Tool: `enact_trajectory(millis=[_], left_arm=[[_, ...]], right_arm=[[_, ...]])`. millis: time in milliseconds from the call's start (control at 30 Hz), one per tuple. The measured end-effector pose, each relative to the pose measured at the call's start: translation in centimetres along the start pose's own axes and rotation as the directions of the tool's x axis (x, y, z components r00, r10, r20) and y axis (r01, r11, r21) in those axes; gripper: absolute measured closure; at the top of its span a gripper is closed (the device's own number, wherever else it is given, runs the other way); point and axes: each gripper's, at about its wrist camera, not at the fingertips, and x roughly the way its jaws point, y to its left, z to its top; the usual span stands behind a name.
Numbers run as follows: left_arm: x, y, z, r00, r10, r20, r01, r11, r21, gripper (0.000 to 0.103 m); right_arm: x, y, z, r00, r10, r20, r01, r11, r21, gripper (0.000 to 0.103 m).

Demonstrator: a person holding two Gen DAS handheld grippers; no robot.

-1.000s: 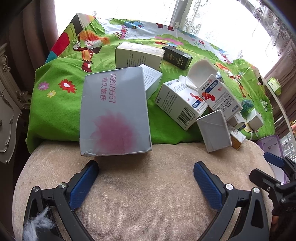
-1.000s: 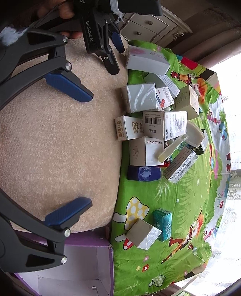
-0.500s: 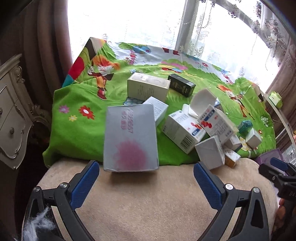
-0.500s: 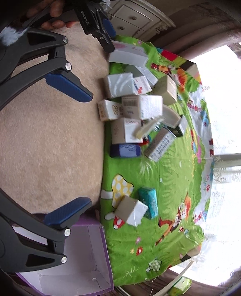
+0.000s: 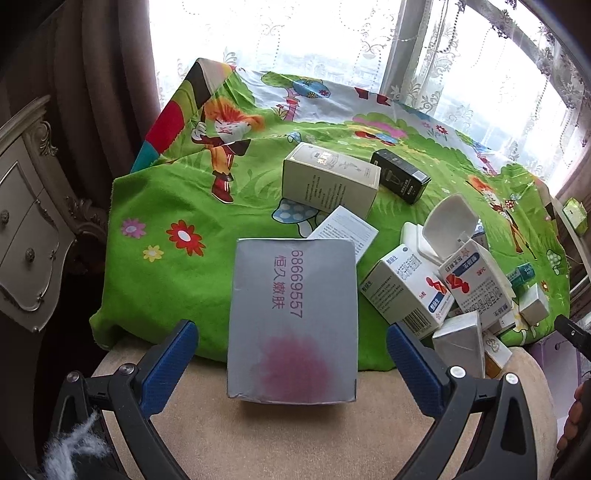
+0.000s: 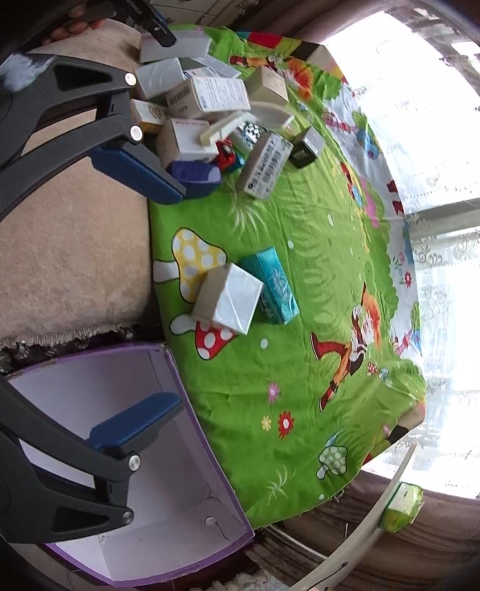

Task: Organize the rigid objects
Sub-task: 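Grasp grey pink-printed box with left tool while right tool grasps white box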

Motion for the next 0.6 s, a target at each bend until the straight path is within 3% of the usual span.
enact_trajectory(millis=[200, 400, 467, 533, 600], left_arm=[[0.6, -0.4, 0.3, 1.000, 0.018, -0.007, -0.018, 1.000, 0.018, 0.002], [1.1, -0.6, 0.4, 1.000, 0.021, -0.023, -0.021, 0.999, 0.030, 0.015], [1.3, -0.7, 0.3, 0.999, 0.024, -0.024, -0.023, 0.999, 0.032, 0.024], [1.4, -0.6, 0.3, 0.999, 0.024, -0.027, -0.023, 0.999, 0.030, 0.034], [1.3, -0.5, 0.2, 1.000, 0.020, -0.023, -0.019, 1.000, 0.024, 0.034]], right_arm=[[2.5, -0.6, 1.8, 0.999, -0.029, -0.026, 0.030, 0.998, 0.061, 0.004], [4.5, -0.6, 2.5, 0.997, -0.058, -0.059, 0.063, 0.995, 0.075, 0.016], [4.9, -0.4, 2.7, 0.996, -0.056, -0.063, 0.061, 0.996, 0.071, 0.019], [5.4, -0.4, 2.8, 0.996, -0.058, -0.068, 0.063, 0.996, 0.070, 0.027], [5.8, -0.4, 2.8, 0.996, -0.051, -0.079, 0.057, 0.996, 0.072, 0.037]])
